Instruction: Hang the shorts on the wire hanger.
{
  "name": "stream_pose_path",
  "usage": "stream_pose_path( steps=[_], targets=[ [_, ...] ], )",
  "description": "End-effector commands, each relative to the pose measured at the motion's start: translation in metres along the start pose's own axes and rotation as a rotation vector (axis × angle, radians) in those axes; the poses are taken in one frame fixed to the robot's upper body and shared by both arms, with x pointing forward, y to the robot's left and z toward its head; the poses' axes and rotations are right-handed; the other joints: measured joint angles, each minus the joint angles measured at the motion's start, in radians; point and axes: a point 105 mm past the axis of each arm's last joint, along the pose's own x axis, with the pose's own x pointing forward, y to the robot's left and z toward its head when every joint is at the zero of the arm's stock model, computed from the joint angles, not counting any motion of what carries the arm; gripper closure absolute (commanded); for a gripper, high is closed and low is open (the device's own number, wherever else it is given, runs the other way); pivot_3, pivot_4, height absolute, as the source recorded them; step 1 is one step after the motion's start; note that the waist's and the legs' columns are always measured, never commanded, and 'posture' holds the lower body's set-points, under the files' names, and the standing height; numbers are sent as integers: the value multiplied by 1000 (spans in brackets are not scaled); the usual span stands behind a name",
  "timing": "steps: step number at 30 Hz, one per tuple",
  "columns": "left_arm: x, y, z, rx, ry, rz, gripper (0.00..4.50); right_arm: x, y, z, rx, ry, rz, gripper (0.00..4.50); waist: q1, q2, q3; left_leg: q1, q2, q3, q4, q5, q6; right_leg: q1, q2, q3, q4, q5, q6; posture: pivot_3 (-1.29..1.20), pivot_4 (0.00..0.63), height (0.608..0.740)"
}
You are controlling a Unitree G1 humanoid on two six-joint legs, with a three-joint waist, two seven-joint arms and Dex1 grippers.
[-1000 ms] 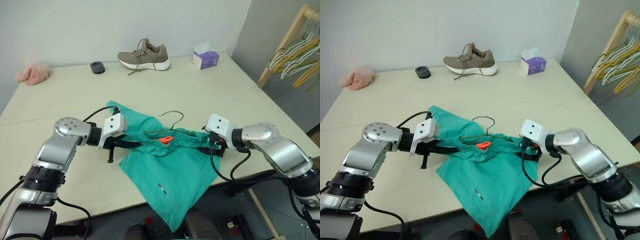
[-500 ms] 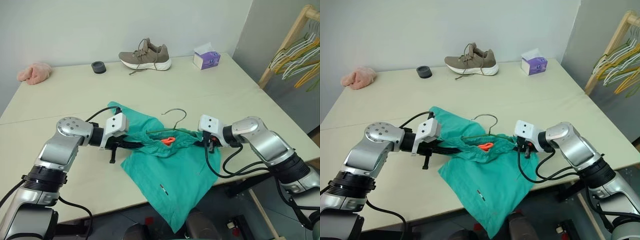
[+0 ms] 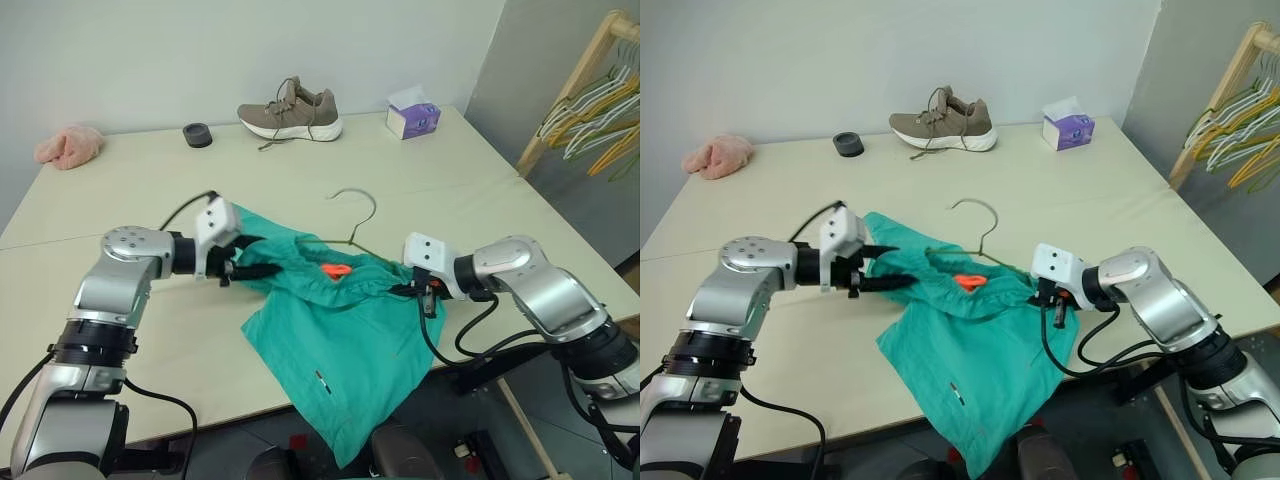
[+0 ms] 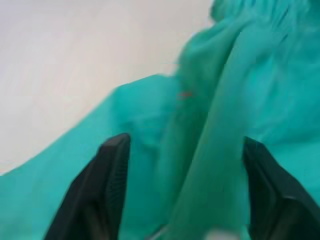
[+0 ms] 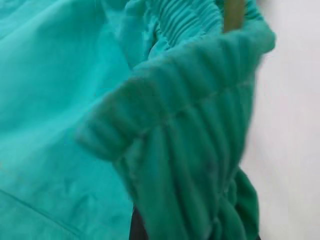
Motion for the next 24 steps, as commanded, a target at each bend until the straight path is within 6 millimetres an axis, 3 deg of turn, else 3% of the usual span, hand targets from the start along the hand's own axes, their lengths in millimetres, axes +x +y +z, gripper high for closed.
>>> stream_pose_path(
  steps=[1, 2, 5, 7, 11, 14, 24],
  targets=[
    [-14, 36, 10, 102, -46, 226, 484, -13, -3, 3, 21, -22, -33, 4500, 0, 0, 0, 0, 0, 0, 0, 0, 0, 0, 0, 0, 0, 0, 0, -243, 76, 740],
    [-15, 41, 10, 114, -50, 261, 234, -15, -4, 0, 43, -20, -41, 4500, 0, 0, 0, 0, 0, 0, 0, 0, 0, 0, -1, 0, 0, 0, 0, -243, 77, 740],
    [-15, 40, 10, 101, -88, 273, 234, -26, -6, -13, 196, -31, -97, 4500, 0, 0, 0, 0, -1, 0, 0, 0, 0, 0, -2, 0, 0, 1, 1, -243, 81, 740],
    [-10, 22, 12, 44, -120, 168, 234, -33, -6, -21, 303, -42, -144, 4500, 0, 0, 0, -1, -1, 0, 0, 0, 0, 0, -2, 0, 0, 1, 1, -246, 87, 740],
    [-1, -38, 21, -51, -143, -161, 234, -52, 2, -47, 514, -49, -262, 4500, 2, 0, 0, -1, -1, 0, 0, 0, 0, 0, -3, 0, 0, 1, 1, -275, 106, 740],
    [5, -66, 36, -79, -176, -312, 234, -66, 16, -67, 642, -39, -347, 4500, 5, 0, 0, -2, -1, -1, 0, 0, 0, 0, -3, -1, 0, 1, 1, -306, 120, 740],
    [44, -104, 83, -31, -302, -527, 234, -132, 52, -133, 1081, 73, -741, 4500, -15, 4, 1, 2, -2, 1, -1, -1, 1, 2, 4, 3, -1, -2, 5, -408, 155, 740]
  ],
)
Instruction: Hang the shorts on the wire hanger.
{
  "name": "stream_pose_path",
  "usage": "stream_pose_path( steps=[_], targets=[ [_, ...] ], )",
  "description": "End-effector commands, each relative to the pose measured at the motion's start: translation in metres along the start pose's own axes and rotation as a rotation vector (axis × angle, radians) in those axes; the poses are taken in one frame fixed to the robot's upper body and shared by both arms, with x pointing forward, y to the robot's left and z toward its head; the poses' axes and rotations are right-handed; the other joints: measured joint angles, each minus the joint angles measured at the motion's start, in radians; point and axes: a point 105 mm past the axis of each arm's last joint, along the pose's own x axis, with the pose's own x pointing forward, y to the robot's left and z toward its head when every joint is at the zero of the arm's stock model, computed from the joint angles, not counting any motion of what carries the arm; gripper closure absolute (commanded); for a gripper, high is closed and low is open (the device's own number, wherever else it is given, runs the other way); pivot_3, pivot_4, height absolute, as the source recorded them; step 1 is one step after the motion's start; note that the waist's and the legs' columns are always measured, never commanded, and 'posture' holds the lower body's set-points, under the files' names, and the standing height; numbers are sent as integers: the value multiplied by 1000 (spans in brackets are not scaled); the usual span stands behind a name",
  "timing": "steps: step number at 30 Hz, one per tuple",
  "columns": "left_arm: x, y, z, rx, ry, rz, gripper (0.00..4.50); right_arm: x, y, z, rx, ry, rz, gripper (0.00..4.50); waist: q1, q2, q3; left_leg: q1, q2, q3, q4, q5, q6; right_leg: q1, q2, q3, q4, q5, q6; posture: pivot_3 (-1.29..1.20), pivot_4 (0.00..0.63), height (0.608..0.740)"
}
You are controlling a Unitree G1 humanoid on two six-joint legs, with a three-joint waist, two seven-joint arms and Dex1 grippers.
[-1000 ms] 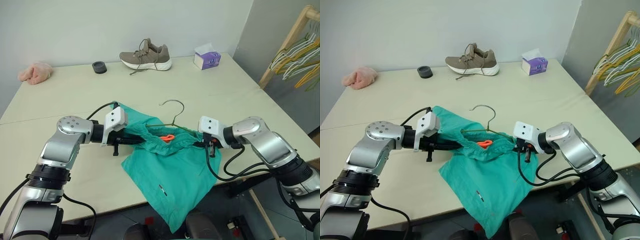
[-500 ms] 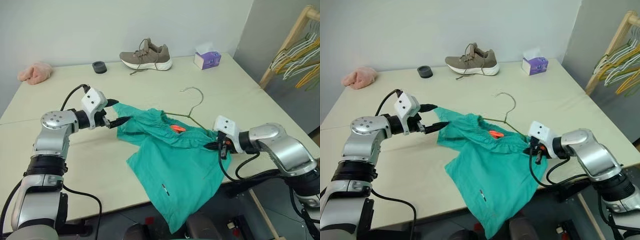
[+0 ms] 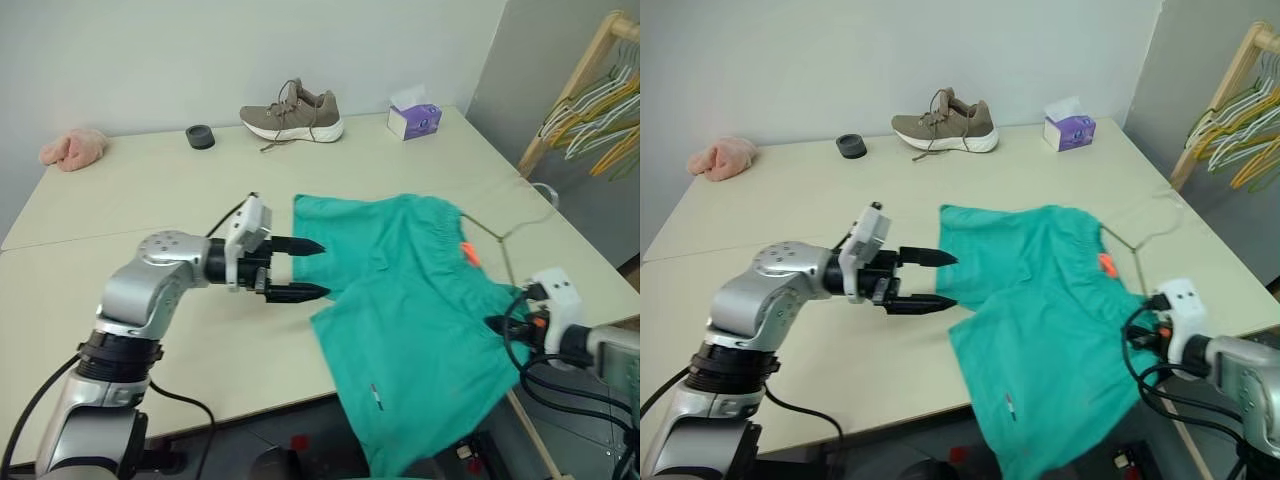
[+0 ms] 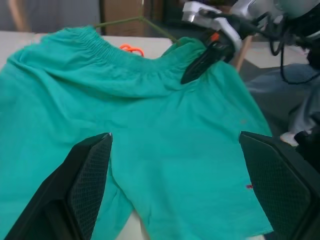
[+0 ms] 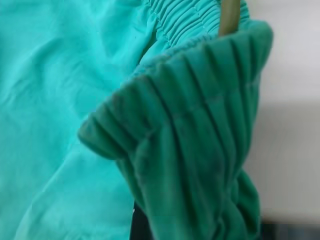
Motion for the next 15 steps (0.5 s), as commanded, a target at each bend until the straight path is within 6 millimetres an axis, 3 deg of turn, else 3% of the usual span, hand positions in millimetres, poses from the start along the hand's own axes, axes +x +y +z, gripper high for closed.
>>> stream_pose_path(
  steps=[1, 4, 6, 11, 15],
  targets=[
    [20, -6, 20, 72, -46, -61, 234, -27, -30, -8, 95, -23, -192, 4500, -13, 1, 1, 0, 0, 0, 0, 0, 0, 0, 0, 0, 0, 0, 0, -414, 157, 740],
    [44, -5, 35, 103, -107, -89, 234, -52, -66, -19, 201, -41, -380, 4500, -22, 2, 2, 0, -1, 0, 0, 0, 1, 0, 0, 0, -1, 0, 1, -431, 165, 740],
    [54, -4, 43, 121, -136, -96, 234, -65, -80, -13, 216, -81, -464, 4500, -34, 4, 3, 0, -2, 1, 0, -1, 2, 1, 0, 2, -1, -1, 1, -443, 171, 740],
    [77, -2, 65, 173, -205, -90, 234, -95, -109, 30, 158, -250, -659, 4500, -83, 10, 9, 0, -4, 1, -3, -2, 3, 1, 0, 4, -2, -2, 4, -451, 180, 740],
    [83, -4, 79, 212, -238, -87, 234, -109, -121, 63, 115, -348, -752, 4500, -120, 14, 20, 0, -4, 1, -4, -2, 3, 2, 1, 5, -2, -3, 5, -444, 184, 740]
  ],
)
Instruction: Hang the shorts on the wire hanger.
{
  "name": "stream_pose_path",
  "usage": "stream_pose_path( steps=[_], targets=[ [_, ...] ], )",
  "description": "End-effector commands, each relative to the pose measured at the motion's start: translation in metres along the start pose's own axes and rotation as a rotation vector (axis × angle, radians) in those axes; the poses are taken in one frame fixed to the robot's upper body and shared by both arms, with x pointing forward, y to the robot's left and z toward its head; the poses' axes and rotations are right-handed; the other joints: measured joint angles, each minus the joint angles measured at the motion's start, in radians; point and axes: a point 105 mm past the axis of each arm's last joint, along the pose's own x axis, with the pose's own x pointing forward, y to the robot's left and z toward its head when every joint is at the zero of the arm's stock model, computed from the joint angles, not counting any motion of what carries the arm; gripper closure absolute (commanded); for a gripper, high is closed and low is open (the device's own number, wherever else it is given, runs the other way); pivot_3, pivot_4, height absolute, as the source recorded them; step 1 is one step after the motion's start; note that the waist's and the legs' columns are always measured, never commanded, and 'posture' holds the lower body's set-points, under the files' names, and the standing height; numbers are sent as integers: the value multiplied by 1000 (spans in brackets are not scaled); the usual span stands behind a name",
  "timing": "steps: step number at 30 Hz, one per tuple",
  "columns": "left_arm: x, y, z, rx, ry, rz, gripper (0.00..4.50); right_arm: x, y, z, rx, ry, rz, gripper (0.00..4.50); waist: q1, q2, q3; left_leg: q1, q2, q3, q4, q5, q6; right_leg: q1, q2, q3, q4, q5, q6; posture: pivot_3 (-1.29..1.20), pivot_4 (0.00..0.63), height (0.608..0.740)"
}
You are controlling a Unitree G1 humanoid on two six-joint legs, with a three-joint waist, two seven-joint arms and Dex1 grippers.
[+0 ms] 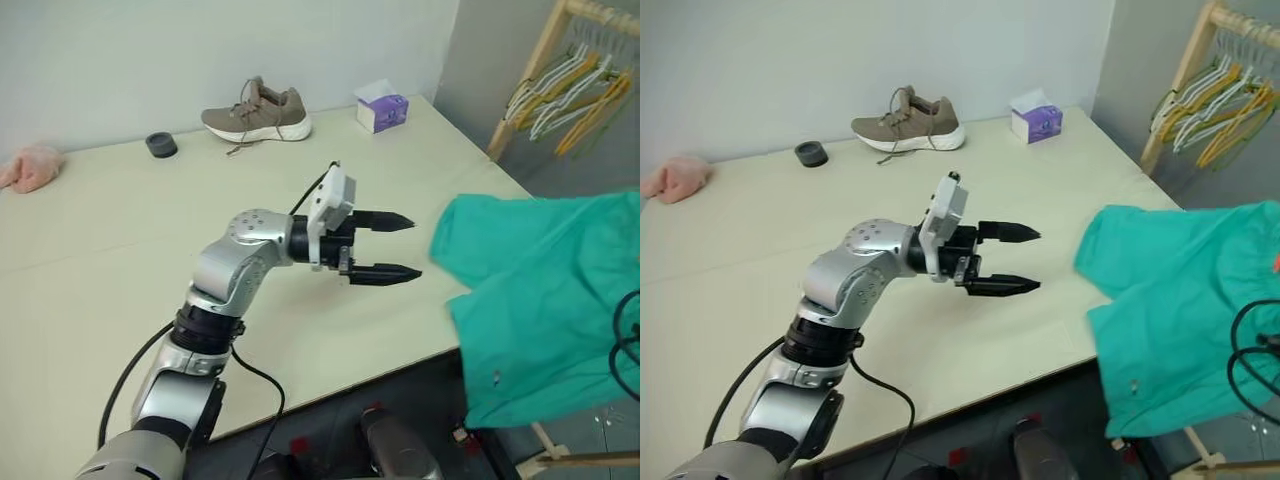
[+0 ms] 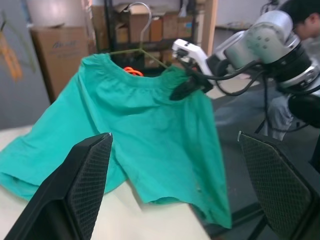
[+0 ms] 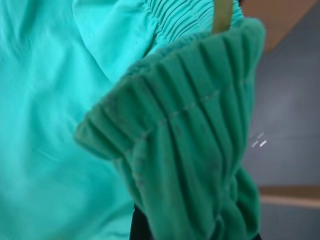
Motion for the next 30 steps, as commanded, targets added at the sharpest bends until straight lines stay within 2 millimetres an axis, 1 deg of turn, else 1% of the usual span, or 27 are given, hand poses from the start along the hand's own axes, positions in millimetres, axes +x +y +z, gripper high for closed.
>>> stream_pose_path(
  steps=[1, 5, 7, 9, 12, 15, 22, 30],
  targets=[
    [4, 3, 17, 83, -20, 15, 234, -5, -16, 40, -29, -145, -111, 4500, -16, 0, 4, 1, 0, 0, -1, 0, 0, 0, 0, 0, 0, 0, 0, -442, 184, 740],
    [9, 7, 30, 131, -47, 32, 234, -1, -36, 76, 10, -236, -210, 4500, -26, 0, 14, 6, -1, 1, -6, 0, 0, 4, 0, 1, -2, 0, 1, -435, 183, 740],
    [11, 7, 33, 143, -52, 33, 234, 2, -45, 86, 24, -256, -240, 4500, -34, 1, 17, 12, -7, 1, -11, 0, 0, 7, -4, 2, -3, -2, 3, -430, 182, 740],
    [14, 7, 35, 162, -51, 32, 234, 5, -52, 96, 39, -272, -267, 4500, -37, 1, 18, 13, -8, 1, -12, 0, 0, 9, -7, 2, -3, -4, 7, -427, 180, 740],
    [17, 9, 38, 177, -55, 37, 234, 9, -61, 109, 54, -295, -297, 4500, -42, 1, 18, 13, -11, 2, -12, 0, 0, 10, -10, 3, -4, -5, 8, -427, 178, 740],
    [22, 10, 40, 202, -57, 35, 234, 15, -66, 115, 83, -290, -313, 4500, -45, 1, 18, 14, -11, 2, -11, 0, 0, 11, -11, 3, -5, -5, 8, -429, 175, 740],
    [32, 10, 53, 248, -88, 0, 234, 34, -79, 109, 145, -208, -348, 4500, -48, 2, 19, 14, -11, 3, -12, 1, 0, 11, -11, 3, -5, -5, 8, -436, 169, 740],
    [38, 15, 63, 279, -110, -3, 234, 52, -81, 111, 191, -152, -334, 4500, -64, 5, 20, 15, -11, 3, -12, 1, -1, 11, -11, 3, -5, -5, 9, -429, 163, 740]
  ],
)
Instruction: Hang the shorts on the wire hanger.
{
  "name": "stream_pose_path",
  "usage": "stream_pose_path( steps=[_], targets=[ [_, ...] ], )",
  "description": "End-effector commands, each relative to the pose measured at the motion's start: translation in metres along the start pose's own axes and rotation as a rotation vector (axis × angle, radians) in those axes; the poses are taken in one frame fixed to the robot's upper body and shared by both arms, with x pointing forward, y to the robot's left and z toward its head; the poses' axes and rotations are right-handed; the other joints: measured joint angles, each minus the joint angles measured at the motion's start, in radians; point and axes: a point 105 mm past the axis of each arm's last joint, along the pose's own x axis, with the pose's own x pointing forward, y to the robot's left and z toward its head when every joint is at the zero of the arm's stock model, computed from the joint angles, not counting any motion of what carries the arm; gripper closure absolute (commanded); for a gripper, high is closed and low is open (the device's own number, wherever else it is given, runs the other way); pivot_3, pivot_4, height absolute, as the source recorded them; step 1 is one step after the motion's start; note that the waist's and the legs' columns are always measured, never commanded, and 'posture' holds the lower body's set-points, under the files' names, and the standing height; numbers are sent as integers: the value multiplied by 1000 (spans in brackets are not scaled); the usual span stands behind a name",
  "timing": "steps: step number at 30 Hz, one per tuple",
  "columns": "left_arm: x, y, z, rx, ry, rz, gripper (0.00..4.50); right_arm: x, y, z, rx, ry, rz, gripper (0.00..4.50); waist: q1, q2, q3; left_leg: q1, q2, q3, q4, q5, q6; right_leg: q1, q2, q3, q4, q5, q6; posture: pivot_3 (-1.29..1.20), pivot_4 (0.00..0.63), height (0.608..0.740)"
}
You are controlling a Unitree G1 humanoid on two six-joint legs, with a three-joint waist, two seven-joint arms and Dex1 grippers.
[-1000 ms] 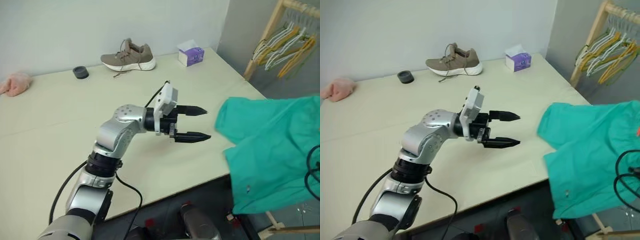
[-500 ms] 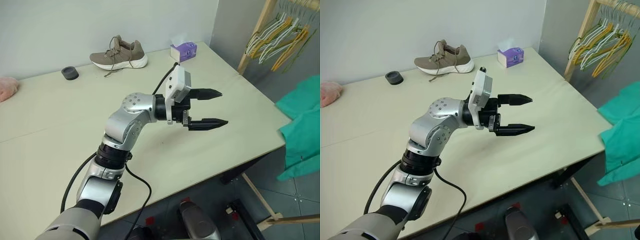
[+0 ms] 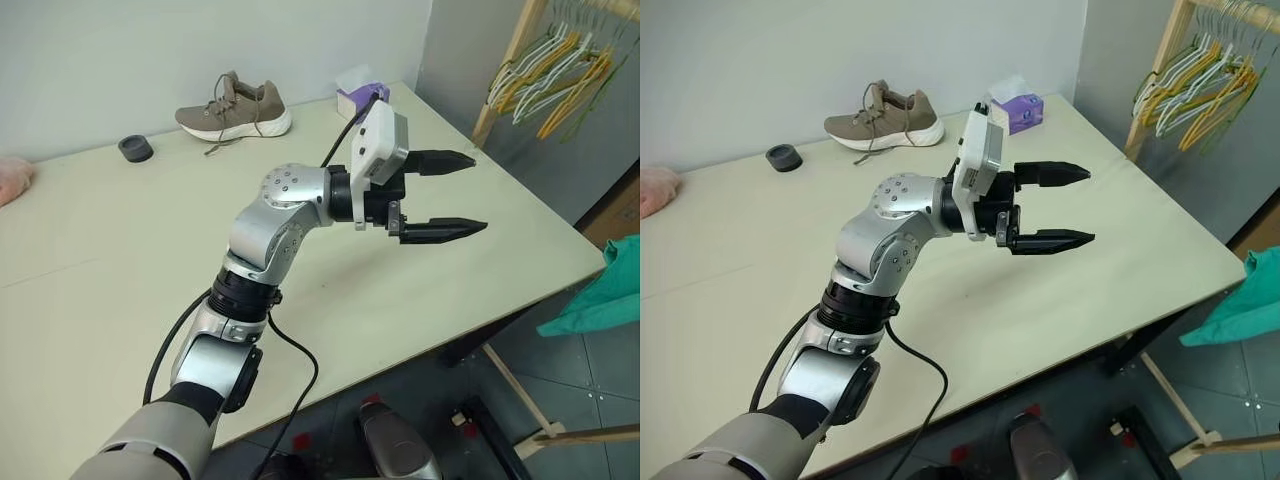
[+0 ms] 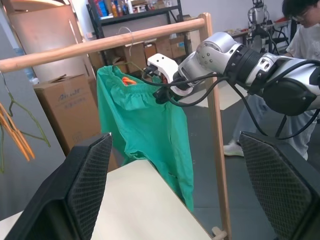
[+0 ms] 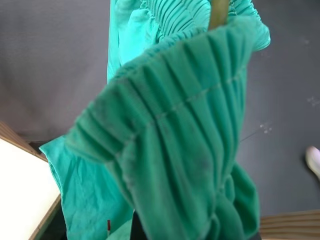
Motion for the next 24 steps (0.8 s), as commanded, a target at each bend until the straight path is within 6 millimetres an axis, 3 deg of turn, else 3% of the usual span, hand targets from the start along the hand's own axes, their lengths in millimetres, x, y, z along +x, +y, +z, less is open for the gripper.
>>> stream_pose_path(
  steps=[1, 13, 21, 24],
  targets=[
    [6, 2, 16, 66, -30, -15, 234, -6, -9, 27, 16, -79, -26, 4500, -5, 0, 0, 0, 0, 0, 0, 0, 0, 0, 0, 0, 0, 0, 0, -429, 163, 740],
    [18, 15, 31, 19, -59, -31, 234, 7, -13, 20, 42, -8, -23, 4500, -12, 0, 0, 0, 0, 1, 0, 1, -1, 1, 0, 0, -1, 0, 1, -425, 149, 740],
    [22, 14, 34, -16, -28, -89, 234, 6, 6, 26, 51, -36, 70, 4500, -12, 1, 0, 0, 0, 1, 0, 2, -4, 1, 0, 0, -1, -1, 1, -426, 146, 740],
    [22, 16, 33, 4, -11, -84, 186, 4, 11, 29, 79, -44, 99, 3743, -13, 1, 0, 0, 0, 1, 0, 2, -4, 1, 0, 0, -1, -1, 1, -423, 144, 740]
  ],
)
